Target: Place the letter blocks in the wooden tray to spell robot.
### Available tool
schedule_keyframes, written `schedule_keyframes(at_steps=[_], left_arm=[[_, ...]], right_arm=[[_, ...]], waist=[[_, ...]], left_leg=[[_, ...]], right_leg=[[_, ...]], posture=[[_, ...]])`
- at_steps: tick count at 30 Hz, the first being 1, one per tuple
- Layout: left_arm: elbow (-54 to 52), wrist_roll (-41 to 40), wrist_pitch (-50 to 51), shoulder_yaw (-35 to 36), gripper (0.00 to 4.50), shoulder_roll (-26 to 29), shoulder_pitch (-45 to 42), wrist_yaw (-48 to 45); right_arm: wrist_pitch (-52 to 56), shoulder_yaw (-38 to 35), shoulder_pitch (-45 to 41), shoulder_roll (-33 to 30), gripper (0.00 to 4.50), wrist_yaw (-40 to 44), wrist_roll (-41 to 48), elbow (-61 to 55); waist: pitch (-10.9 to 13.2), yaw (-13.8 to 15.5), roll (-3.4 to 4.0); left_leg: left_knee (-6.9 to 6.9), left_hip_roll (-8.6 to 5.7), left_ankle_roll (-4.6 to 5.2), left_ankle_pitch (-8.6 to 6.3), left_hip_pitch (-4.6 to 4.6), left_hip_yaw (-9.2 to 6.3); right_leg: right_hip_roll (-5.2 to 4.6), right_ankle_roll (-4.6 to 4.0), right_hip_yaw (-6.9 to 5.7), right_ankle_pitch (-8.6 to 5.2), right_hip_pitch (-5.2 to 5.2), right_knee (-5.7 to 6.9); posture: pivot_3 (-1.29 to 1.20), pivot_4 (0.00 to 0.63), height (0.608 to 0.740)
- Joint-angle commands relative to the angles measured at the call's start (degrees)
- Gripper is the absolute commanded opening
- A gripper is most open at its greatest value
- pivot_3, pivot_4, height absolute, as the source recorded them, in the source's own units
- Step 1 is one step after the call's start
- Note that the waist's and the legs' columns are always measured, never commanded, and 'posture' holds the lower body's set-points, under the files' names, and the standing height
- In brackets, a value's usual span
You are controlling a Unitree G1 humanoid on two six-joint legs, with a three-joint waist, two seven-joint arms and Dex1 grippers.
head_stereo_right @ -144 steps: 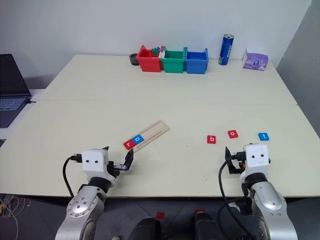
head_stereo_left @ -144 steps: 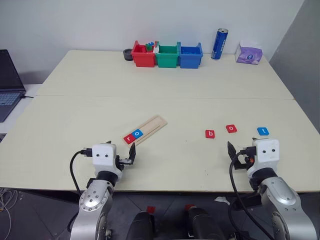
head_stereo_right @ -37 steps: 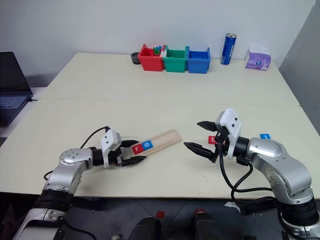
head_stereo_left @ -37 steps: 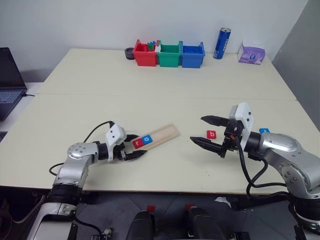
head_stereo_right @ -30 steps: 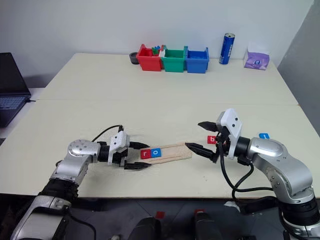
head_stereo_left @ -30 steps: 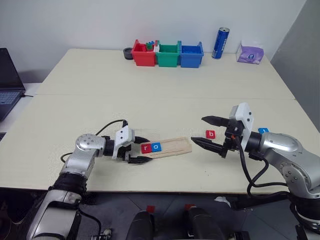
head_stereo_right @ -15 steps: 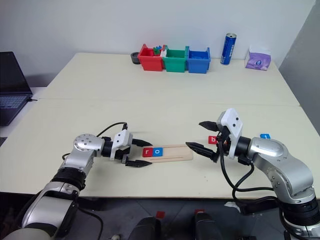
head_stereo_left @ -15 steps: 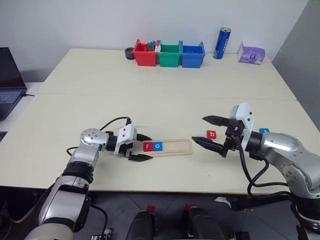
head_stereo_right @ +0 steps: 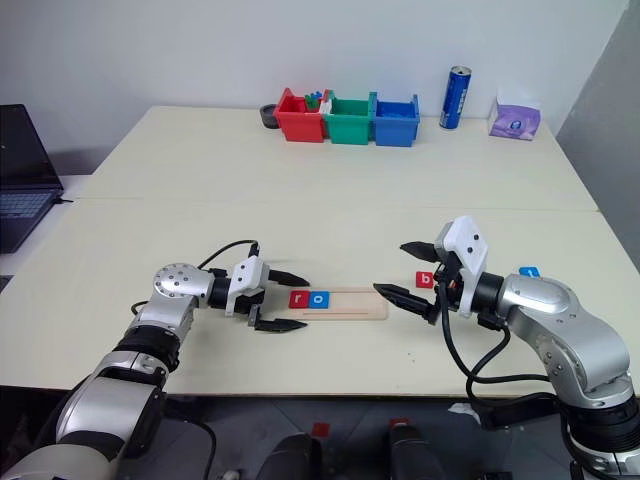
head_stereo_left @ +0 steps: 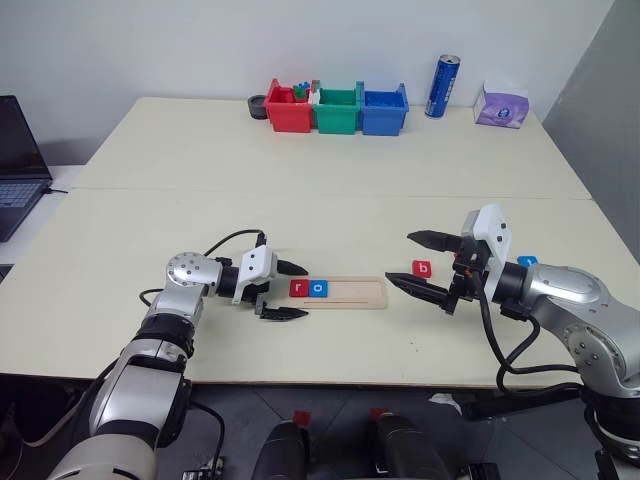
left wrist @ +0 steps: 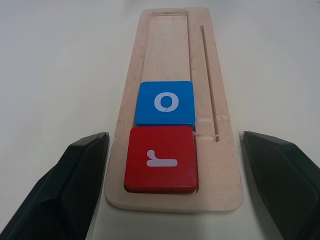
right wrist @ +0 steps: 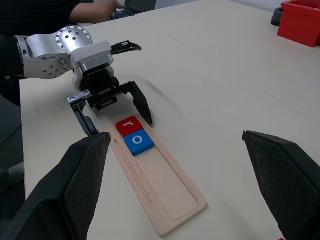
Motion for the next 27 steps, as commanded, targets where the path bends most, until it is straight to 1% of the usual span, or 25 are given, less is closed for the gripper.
schedule_keyframes(at_steps=[1,3,7,10,13,16,20,23,27], left_arm=[[-1.03,0.44,-0.38,0.36,4.49,0.69,-0.6,-0.53],[-2.81,-0.13,0.76,0.7,4.49,1.5,-0.21,-0.98],[-13.8,-3.5,7.7,2.08,4.49,5.15,2.58,-3.33],[-22.52,-5.74,13.66,3.37,4.49,7.36,5.02,-2.4],[-32.43,-8.27,20.47,5.15,4.49,8.89,8.36,0.56],[-42.51,-9.35,25.56,7.0,4.49,7.57,12.98,8.33],[-58.34,-11.69,34.48,7.24,4.49,3.64,23.11,19.02],[-65.3,-11.75,38.62,7.27,4.49,2.03,28.31,24.38],[-70.17,-12.19,42.14,7.29,4.49,1.46,31.3,28.78]], right_arm=[[0.4,-2.13,0.45,0.4,4.5,-1.65,1.16,-1.39],[1.18,-2.63,0.9,0.82,4.5,-3.12,1.42,-1.7],[4.72,-4.72,4.74,1.96,4.5,-9.83,0.89,-5.0],[7.68,-5.83,7.49,4.03,4.5,-14.76,1.62,-8.13],[10.86,-5.39,10.4,6.36,4.5,-20.94,-0.23,-10.63],[14.21,-2.96,11.62,9.19,4.5,-28.24,-4.4,-10.7],[16.94,0.05,9.81,14.92,4.5,-37.21,-10.35,-7.76],[19.42,-0.13,7.07,19.26,4.5,-41.75,-12.93,-5.44],[21.61,-0.62,4.45,22.91,4.5,-44.48,-14.96,-3.03]], waist=[[0.0,-0.01,0.0],[0.0,-0.03,0.0],[0.0,-0.06,0.0],[0.01,-0.07,0.01],[0.01,-0.08,0.01],[0.0,-0.08,0.01],[-0.01,-0.27,0.04],[-0.01,-0.23,0.04],[-0.02,-0.22,0.04]], left_leg=[[0.0,0.0,0.0,0.0,0.0,0.0],[0.0,0.01,0.0,0.0,0.0,0.0],[-0.02,0.02,0.0,0.0,-0.03,-0.02],[-0.05,0.06,0.0,0.0,-0.03,-0.05],[-0.05,0.08,0.0,0.0,-0.02,-0.08],[-0.04,0.09,-0.01,0.0,0.0,-0.06],[-0.05,0.12,-0.01,0.0,0.02,-0.01],[-0.04,0.1,-0.02,0.01,0.01,-0.03],[-0.05,0.11,-0.02,0.01,0.03,-0.09]], right_leg=[[0.0,0.0,0.0,0.0,0.0,0.0],[0.0,0.0,0.0,0.0,0.0,0.0],[0.01,-0.03,0.0,0.01,-0.02,0.01],[0.0,-0.03,-0.01,0.01,-0.04,0.03],[0.0,-0.01,0.0,0.0,-0.03,0.04],[-0.03,0.0,0.04,0.0,-0.02,0.04],[-0.05,0.0,0.11,-0.01,-0.03,0.04],[-0.03,0.0,0.16,-0.01,-0.04,0.05],[0.0,-0.01,0.14,-0.01,-0.03,0.05]], posture=[[0.0,0.15,0.74],[0.0,0.15,0.74],[0.0,0.15,0.74],[0.0,0.15,0.74],[0.0,0.15,0.74],[0.0,0.15,0.74],[0.0,0.15,0.74],[0.0,0.15,0.74],[0.0,0.15,0.74]])
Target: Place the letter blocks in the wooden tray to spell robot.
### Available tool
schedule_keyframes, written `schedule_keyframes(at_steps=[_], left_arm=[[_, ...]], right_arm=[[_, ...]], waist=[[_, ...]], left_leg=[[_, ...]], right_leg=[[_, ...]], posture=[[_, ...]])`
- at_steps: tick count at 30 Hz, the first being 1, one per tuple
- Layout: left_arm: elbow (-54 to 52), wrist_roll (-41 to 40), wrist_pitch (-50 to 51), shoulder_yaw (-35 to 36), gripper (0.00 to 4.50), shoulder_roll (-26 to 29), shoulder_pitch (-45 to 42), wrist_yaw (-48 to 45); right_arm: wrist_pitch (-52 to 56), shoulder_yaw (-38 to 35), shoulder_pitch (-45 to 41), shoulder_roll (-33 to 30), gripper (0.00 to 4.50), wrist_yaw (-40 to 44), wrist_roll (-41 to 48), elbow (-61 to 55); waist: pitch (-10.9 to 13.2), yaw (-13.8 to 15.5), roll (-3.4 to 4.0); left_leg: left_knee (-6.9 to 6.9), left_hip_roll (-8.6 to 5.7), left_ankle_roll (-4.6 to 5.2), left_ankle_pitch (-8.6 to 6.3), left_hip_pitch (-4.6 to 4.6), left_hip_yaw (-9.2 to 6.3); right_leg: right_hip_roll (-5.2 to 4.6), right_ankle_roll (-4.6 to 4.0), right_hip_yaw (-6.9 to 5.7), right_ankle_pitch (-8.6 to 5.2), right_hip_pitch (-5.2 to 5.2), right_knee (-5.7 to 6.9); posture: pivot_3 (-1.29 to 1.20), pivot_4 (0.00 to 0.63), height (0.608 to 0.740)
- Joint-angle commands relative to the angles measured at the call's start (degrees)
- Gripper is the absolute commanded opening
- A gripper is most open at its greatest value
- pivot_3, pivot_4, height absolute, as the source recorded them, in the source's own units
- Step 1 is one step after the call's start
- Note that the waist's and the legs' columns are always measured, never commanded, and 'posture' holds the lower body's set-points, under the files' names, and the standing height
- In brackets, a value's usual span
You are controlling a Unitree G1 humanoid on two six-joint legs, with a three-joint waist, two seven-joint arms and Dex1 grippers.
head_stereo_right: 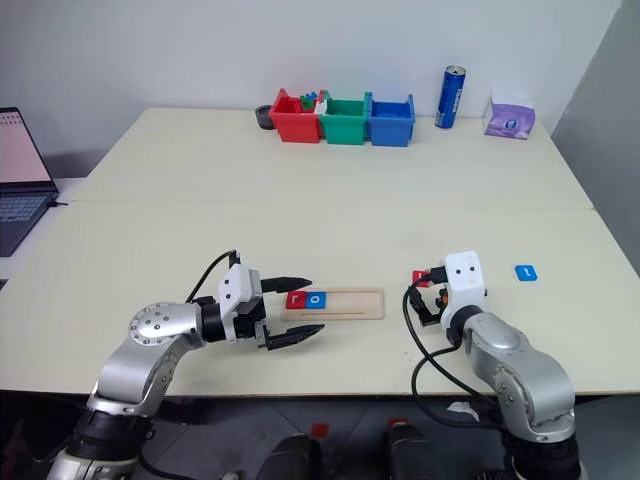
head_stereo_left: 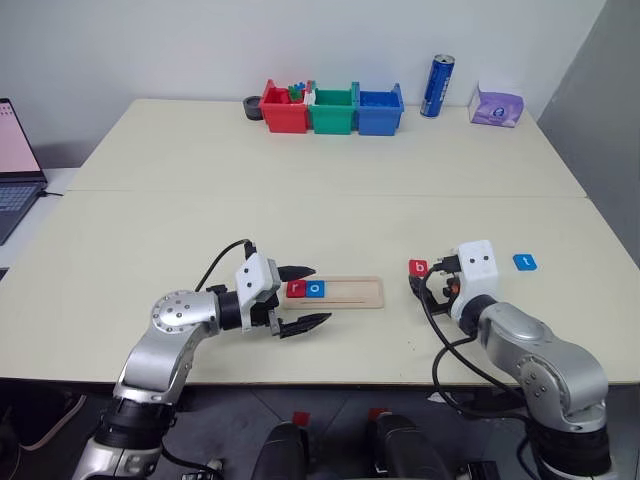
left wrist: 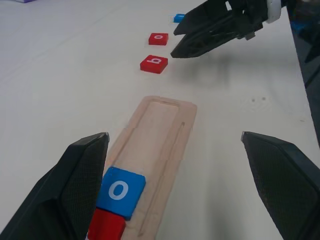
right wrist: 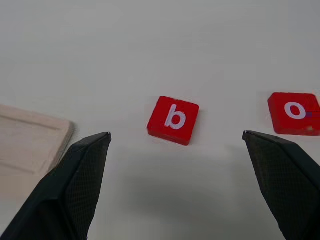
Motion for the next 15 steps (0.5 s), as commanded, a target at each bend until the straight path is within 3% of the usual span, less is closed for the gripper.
schedule_keyframes(at_steps=[1,15], left_arm=[[-5.49,-1.54,2.68,1.11,4.49,-0.26,1.11,3.97],[-8.72,-1.23,3.97,-0.96,4.49,-0.39,3.97,9.62]], right_arm=[[1.39,-1.23,-2.47,2.43,4.5,-2.47,-2.06,1.05],[3.77,-3.53,-7.16,10.58,4.5,-4.21,-5.03,9.43]], waist=[[0.0,0.04,0.0],[0.0,0.0,0.01]], left_leg=[[0.0,-0.01,0.0,0.0,0.01,0.01],[-0.03,-0.04,0.0,0.0,0.01,0.1]], right_leg=[[0.0,0.0,-0.01,0.0,0.01,0.0],[-0.02,0.0,-0.05,0.0,-0.01,-0.03]], posture=[[0.0,0.15,0.74],[0.0,0.15,0.74]])
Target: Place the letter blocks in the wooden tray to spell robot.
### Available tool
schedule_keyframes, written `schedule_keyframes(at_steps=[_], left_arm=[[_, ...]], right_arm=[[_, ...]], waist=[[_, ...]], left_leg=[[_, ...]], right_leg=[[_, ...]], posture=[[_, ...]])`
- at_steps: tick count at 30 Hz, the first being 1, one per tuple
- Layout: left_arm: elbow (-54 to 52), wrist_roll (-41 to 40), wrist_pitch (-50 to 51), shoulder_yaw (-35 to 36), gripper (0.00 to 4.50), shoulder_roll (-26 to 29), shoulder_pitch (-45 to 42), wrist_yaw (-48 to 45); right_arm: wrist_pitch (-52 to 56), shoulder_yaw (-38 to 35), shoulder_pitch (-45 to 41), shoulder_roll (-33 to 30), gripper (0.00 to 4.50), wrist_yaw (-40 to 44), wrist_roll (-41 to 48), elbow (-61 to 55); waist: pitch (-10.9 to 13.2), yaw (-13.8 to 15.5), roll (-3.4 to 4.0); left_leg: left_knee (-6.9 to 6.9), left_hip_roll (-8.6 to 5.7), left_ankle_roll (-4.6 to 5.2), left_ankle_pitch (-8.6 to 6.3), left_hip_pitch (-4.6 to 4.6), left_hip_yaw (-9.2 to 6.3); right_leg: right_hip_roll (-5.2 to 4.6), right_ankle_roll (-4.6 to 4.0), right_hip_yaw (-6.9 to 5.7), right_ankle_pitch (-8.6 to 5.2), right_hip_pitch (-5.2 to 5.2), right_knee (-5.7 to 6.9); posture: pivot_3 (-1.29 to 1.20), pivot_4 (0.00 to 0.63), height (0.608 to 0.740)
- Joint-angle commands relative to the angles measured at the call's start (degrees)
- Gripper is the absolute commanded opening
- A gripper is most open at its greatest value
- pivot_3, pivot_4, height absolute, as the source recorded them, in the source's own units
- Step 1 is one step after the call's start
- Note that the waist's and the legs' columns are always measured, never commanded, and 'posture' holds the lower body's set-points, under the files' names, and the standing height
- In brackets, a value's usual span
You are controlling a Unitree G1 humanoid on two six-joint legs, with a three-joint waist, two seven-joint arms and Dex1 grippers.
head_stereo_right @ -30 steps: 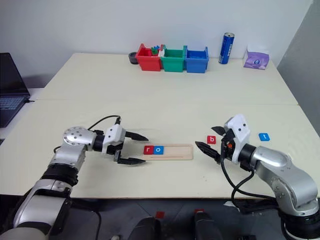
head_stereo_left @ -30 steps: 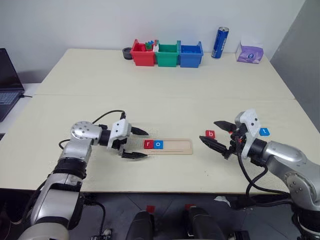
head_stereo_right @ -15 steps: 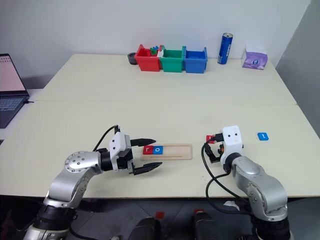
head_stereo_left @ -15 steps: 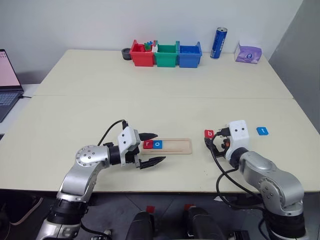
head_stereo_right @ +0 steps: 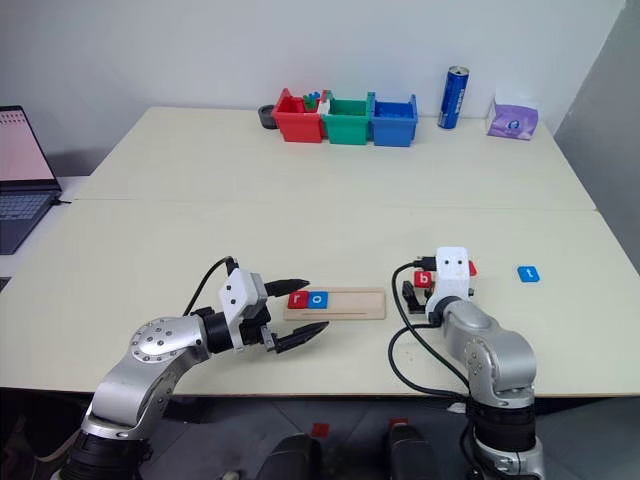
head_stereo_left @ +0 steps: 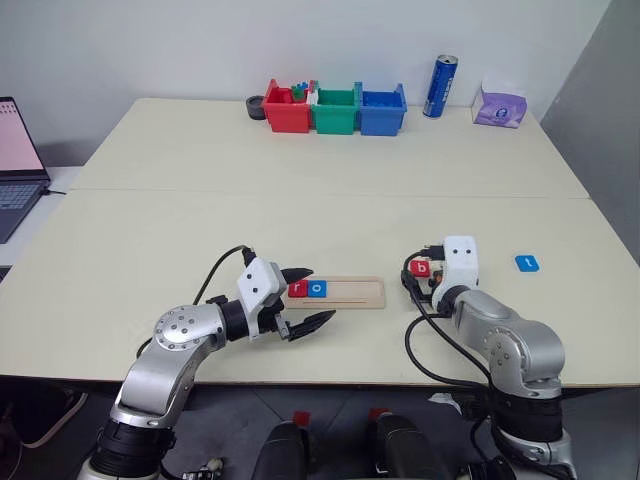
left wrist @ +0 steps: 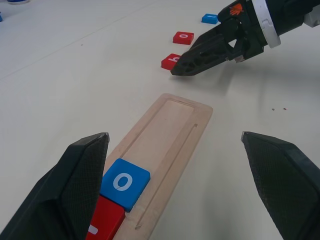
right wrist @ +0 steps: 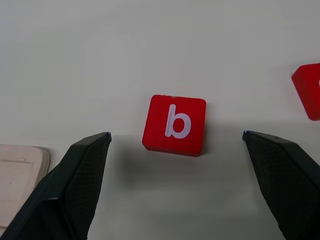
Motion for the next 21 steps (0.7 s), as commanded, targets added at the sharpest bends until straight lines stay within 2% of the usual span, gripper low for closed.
schedule_keyframes(at_steps=[1,6,9,16,21], left_arm=[[-1.81,-0.48,-1.01,-0.18,4.49,0.08,0.12,0.38],[-1.28,-0.3,-1.26,-0.64,4.49,-0.24,-0.74,0.8],[-1.16,-0.25,-1.43,-1.08,4.5,-0.45,-1.02,1.09],[0.41,0.15,-2.59,-1.47,4.5,-0.86,-2.26,1.44],[0.93,0.25,-3.12,-1.5,4.5,-0.72,-2.35,1.2]], right_arm=[[-0.27,-0.63,-0.81,0.32,4.5,0.34,-0.8,0.16],[-1.51,0.17,-1.23,0.6,4.5,0.76,-1.96,2.04],[-1.91,0.69,-1.14,0.72,3.92,0.98,-2.55,2.37],[-2.68,1.9,-0.78,0.46,1.47,2.47,-3.51,2.94],[-1.76,2.19,-0.48,-0.36,1.46,3.37,-4.03,2.01]], waist=[[0.0,0.0,0.0],[-0.01,-0.02,0.0],[-0.01,-0.03,0.01],[-0.01,-0.1,0.01],[-0.01,-0.12,0.01]], left_leg=[[0.0,0.0,0.0,0.0,0.0,0.0],[0.01,0.0,0.0,0.0,0.02,0.01],[0.01,0.0,0.0,0.0,0.02,0.01],[-0.01,0.02,0.0,0.0,0.03,0.01],[-0.02,0.02,0.0,0.0,0.04,0.02]], right_leg=[[0.0,0.0,0.0,0.0,0.0,0.0],[0.0,0.0,0.0,0.0,0.01,0.0],[0.0,0.0,0.0,0.0,0.02,0.0],[0.02,0.0,0.0,0.0,0.01,0.0],[0.03,0.0,0.01,0.0,0.01,0.0]], posture=[[0.0,0.15,0.74],[0.0,0.15,0.74],[0.0,0.15,0.74],[0.0,0.15,0.74],[0.0,0.15,0.74]])
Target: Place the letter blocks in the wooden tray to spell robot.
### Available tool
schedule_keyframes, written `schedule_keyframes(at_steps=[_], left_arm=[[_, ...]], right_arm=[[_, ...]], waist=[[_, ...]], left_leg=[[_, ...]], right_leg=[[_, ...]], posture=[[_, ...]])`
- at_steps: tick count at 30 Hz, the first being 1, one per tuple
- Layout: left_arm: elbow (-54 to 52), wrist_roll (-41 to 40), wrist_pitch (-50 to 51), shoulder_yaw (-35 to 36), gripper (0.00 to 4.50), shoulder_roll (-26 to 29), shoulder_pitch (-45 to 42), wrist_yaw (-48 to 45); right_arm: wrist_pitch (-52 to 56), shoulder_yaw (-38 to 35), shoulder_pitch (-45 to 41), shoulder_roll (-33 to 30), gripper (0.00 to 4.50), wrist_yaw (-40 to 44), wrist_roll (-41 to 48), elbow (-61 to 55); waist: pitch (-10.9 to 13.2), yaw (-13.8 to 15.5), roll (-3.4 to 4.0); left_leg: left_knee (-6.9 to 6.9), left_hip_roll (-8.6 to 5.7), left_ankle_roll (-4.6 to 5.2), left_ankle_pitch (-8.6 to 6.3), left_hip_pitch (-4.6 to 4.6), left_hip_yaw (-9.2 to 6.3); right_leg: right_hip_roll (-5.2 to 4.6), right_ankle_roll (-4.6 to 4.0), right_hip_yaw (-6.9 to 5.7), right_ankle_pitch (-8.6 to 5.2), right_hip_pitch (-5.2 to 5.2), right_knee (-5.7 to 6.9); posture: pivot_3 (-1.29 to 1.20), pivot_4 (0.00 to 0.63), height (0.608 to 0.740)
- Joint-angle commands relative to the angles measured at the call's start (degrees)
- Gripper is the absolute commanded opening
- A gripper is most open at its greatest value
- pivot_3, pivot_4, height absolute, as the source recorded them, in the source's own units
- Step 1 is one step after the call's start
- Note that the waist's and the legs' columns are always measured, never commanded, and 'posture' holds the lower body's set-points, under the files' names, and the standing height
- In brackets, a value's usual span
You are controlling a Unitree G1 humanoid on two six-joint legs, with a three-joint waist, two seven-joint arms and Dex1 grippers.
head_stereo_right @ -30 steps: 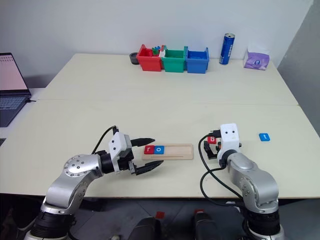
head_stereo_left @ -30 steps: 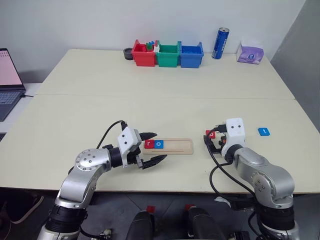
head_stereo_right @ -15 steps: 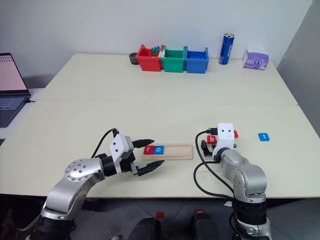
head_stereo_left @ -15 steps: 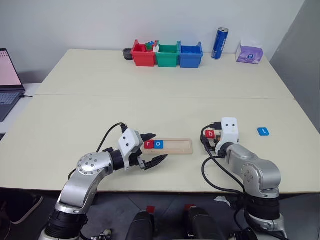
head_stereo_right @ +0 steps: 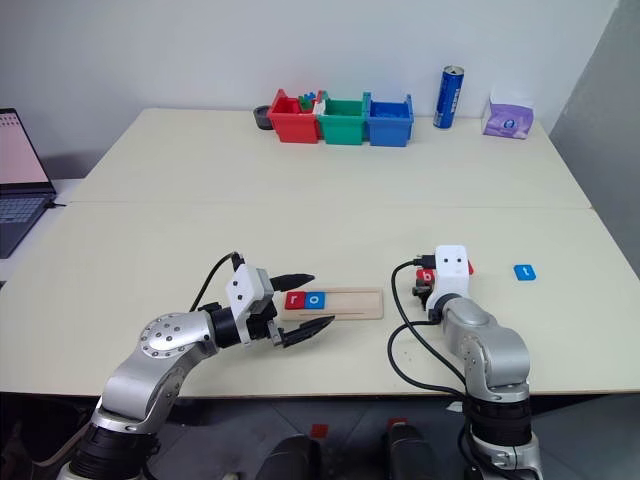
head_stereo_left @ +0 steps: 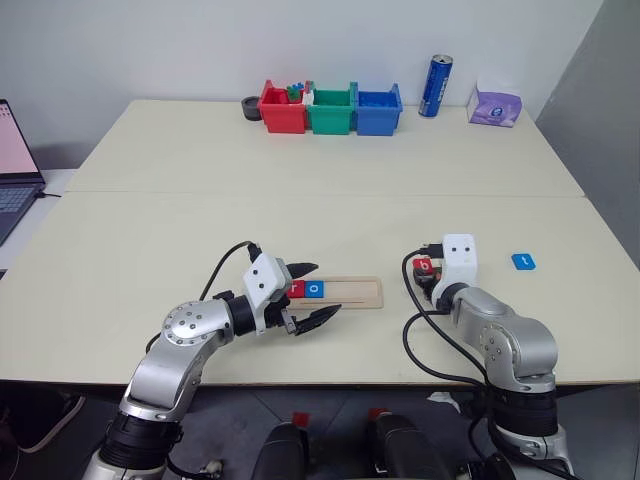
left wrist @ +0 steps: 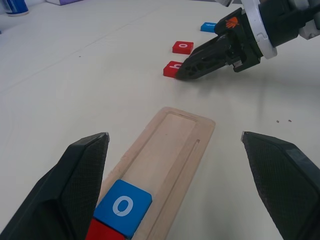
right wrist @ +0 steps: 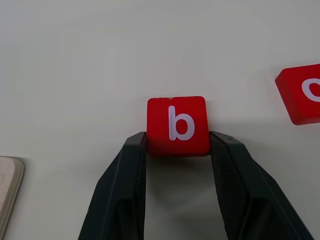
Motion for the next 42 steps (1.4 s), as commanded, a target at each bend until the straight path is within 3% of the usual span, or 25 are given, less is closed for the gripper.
schedule_keyframes(at_steps=[1,8,12,20,21,24,28,30,34,42], left_arm=[[-0.78,0.02,-1.57,0.03,4.5,0.36,-0.03,-0.17],[-4.03,-0.61,-2.23,-1.1,4.5,2.07,3.98,-2.56],[-5.37,-0.67,-3.1,-1.97,4.5,3.59,6.49,-4.44],[-4.06,-0.5,-3.76,-2.96,4.5,3.2,5.56,-4.94],[-3.92,-0.55,-3.84,-3.01,4.5,3.22,5.52,-5.08],[-3.42,-0.52,-4.25,-3.22,4.5,3.26,5.35,-5.41],[-1.93,-0.52,-5.33,-3.58,4.5,2.72,4.19,-5.98],[-1.3,-0.72,-5.66,-3.75,4.5,2.43,3.49,-6.39],[-0.2,-0.82,-6.35,-4.67,4.5,1.89,1.88,-7.71],[-1.25,-2.22,-5.22,-5.45,4.5,1.29,-0.68,-9.73]], right_arm=[[1.64,1.29,0.47,-1.15,1.46,1.57,-0.19,-1.74],[17.51,0.17,6.28,-8.39,1.46,8.47,5.16,-15.73],[26.19,-1.58,9.5,-9.43,1.46,11.58,7.93,-22.51],[27.23,-2.5,10.97,-10.84,4.24,15.41,11.49,-23.64],[27.23,-3.22,10.68,-12.48,4.48,16.76,12.24,-23.88],[24.91,-4.31,8.81,-20.47,4.48,21.53,13.62,-23.76],[5.9,-1.06,8.44,-38.42,4.48,36.35,12.72,-19.64],[-6.27,0.72,8.84,-43.45,4.48,43.93,11.15,-16.13],[-34.47,5.72,9.55,-46.14,4.48,59.2,6.05,-3.85],[-57.95,12.95,0.86,-42.52,4.48,72.68,-0.46,20.28]], waist=[[0.0,0.02,0.0],[0.0,0.09,0.0],[-0.01,0.11,-0.01],[-0.07,0.08,-0.08],[-0.07,0.1,-0.1],[-0.06,0.22,-0.09],[0.02,0.19,0.02],[0.02,0.16,0.0],[0.04,0.0,-0.06],[0.06,0.11,-0.08]], left_leg=[[0.0,0.0,0.0,0.0,0.0,0.0],[-0.05,-0.01,0.0,-0.01,-0.04,-0.03],[-0.05,-0.01,0.0,-0.01,-0.04,-0.07],[-0.04,-0.01,0.0,-0.01,0.05,-0.07],[-0.04,-0.01,0.0,-0.01,0.05,-0.07],[-0.02,-0.06,0.0,-0.01,-0.01,-0.04],[0.01,-0.13,0.01,-0.01,-0.04,0.04],[-0.01,-0.12,0.01,-0.01,-0.01,0.03],[-0.04,0.0,0.02,-0.02,0.02,0.0],[0.05,-0.06,0.02,-0.01,0.01,0.06]], right_leg=[[0.0,0.0,0.0,0.0,0.0,0.0],[-0.03,-0.01,-0.01,-0.02,0.0,-0.06],[-0.04,-0.01,-0.01,-0.04,0.01,-0.07],[-0.01,-0.01,-0.08,-0.05,0.06,-0.06],[-0.01,-0.01,-0.07,-0.05,0.06,-0.06],[-0.05,-0.01,-0.07,-0.05,0.05,-0.1],[-0.09,0.01,-0.02,-0.04,0.03,-0.12],[-0.08,0.01,-0.06,-0.04,0.05,-0.16],[0.06,0.01,-0.08,-0.05,0.05,-0.14],[-0.02,0.01,-0.02,-0.03,0.06,-0.12]], posture=[[0.0,0.15,0.74],[0.0,0.15,0.74],[0.0,0.15,0.74],[0.0,0.15,0.74],[0.0,0.15,0.74],[0.0,0.15,0.74],[0.0,0.15,0.74],[0.0,0.15,0.74],[0.0,0.15,0.74],[0.0,0.15,0.74]])
